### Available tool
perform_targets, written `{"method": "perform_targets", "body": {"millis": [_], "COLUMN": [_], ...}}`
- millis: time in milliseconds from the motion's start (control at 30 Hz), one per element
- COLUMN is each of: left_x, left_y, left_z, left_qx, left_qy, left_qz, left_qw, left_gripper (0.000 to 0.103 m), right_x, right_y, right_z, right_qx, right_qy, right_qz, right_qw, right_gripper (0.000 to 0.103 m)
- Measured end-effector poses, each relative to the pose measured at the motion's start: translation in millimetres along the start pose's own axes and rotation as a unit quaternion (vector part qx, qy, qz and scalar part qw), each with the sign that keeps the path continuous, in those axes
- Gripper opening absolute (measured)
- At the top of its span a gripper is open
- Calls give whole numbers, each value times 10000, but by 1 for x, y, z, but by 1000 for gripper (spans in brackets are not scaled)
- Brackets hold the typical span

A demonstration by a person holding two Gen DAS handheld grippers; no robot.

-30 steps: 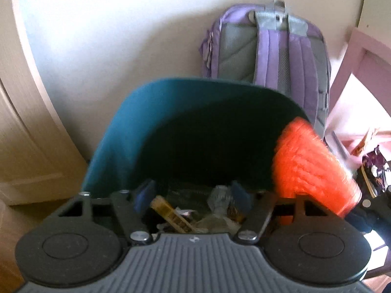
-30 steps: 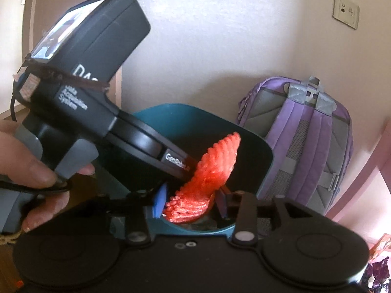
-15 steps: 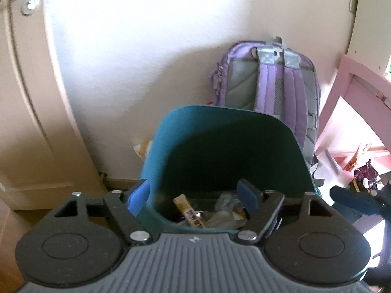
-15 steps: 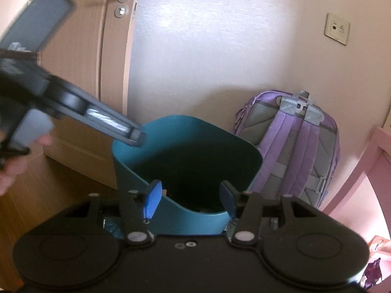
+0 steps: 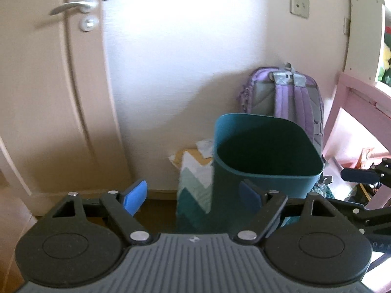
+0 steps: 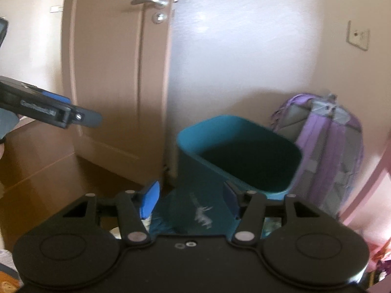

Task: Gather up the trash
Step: 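Move both tools away from the bin down toward the floor trash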

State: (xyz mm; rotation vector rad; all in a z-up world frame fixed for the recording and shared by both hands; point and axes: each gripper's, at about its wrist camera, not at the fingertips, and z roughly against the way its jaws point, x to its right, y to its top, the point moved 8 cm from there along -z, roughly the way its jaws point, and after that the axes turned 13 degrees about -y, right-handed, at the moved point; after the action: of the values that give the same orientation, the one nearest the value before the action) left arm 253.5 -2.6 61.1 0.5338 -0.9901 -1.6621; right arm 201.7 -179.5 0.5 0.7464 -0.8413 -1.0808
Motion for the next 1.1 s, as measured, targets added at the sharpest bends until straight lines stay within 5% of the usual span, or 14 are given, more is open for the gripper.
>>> {"method": "perform_targets", "body": {"millis": [100,433,767,967,1100], "left_x": [-21,-110,-205,-256,-276], "left_y": [-16,-100,-241,-349,-425], "left_z": [22,47,12,-20,-39], "left_qx": [170,489,-324,-1099,-1683], "left_qy": [160,542,737,1140,1409], "left_qz": [60,460,1104,1896,2737], "left_qw": [9997,9963,9906,9690,9364], "left_gripper": [101,103,103,103,103], "right_x": [-22,-110,-210,-276,-318], "right_y": [-9,-53,-96,-129,-151], "right_z": [-6,-56,-150,-209,-249], "right_qx": [-103,-560,-1271,-1792,-2155], "right_qy": [220,926,1468,1659,1734], "right_qz": [63,407,757,873,882], "right_qw": [9997,9933,9780,9658,9569], "right_gripper": [57,57,57,57,57]}}
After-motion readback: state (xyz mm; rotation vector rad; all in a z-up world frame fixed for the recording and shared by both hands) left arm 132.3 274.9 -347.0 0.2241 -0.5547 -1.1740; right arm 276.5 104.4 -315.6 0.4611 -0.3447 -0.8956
